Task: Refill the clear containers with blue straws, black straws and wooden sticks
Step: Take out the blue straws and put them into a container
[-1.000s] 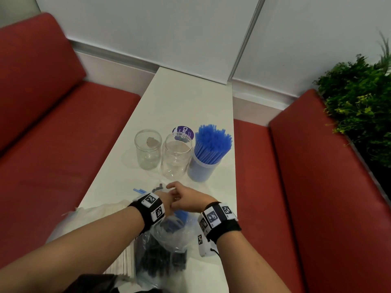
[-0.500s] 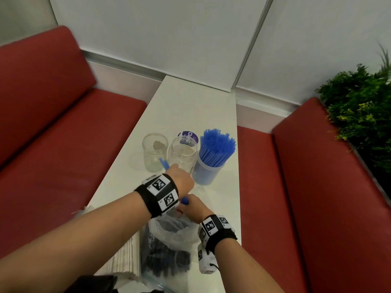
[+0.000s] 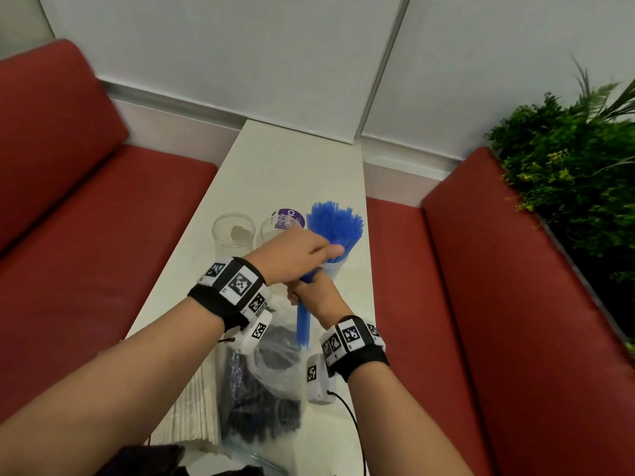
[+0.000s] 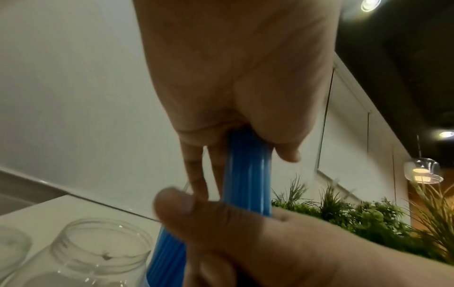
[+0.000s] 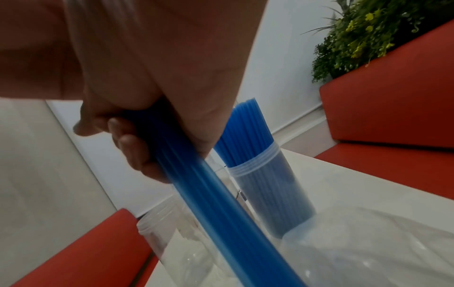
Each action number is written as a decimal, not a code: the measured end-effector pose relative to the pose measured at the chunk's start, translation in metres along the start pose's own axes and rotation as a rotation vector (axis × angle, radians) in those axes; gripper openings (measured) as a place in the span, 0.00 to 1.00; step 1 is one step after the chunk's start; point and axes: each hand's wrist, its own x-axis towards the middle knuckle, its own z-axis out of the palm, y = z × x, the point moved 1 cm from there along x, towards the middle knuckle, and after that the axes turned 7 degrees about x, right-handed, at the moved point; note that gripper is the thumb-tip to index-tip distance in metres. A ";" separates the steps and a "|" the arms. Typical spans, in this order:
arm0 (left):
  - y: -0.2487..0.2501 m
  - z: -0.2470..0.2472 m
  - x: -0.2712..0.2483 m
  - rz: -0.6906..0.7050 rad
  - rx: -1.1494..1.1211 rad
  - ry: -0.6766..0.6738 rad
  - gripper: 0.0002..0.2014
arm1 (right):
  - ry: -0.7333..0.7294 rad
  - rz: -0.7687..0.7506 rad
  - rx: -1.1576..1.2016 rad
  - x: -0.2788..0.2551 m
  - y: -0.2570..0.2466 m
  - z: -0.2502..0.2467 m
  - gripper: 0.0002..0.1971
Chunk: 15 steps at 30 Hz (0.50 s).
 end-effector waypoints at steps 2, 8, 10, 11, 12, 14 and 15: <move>-0.006 0.001 0.000 0.050 -0.218 0.106 0.18 | -0.010 -0.045 0.067 -0.005 -0.012 -0.002 0.13; -0.035 0.009 -0.004 -0.355 -0.850 0.323 0.24 | 0.068 -0.229 0.300 -0.017 -0.079 -0.024 0.19; -0.042 0.024 -0.007 -0.543 -0.979 0.084 0.29 | 0.064 -0.301 0.387 -0.014 -0.108 -0.029 0.21; -0.043 0.031 -0.009 -0.594 -1.066 -0.039 0.32 | 0.053 -0.328 0.415 -0.011 -0.121 -0.030 0.21; -0.043 0.038 -0.011 -0.624 -1.188 -0.132 0.34 | 0.040 -0.348 0.429 -0.009 -0.132 -0.030 0.21; -0.040 0.046 -0.013 -0.650 -1.512 -0.203 0.34 | 0.020 -0.368 0.436 -0.006 -0.146 -0.027 0.21; -0.037 0.048 -0.012 -0.656 -1.672 -0.195 0.32 | 0.018 -0.370 0.431 -0.005 -0.148 -0.024 0.21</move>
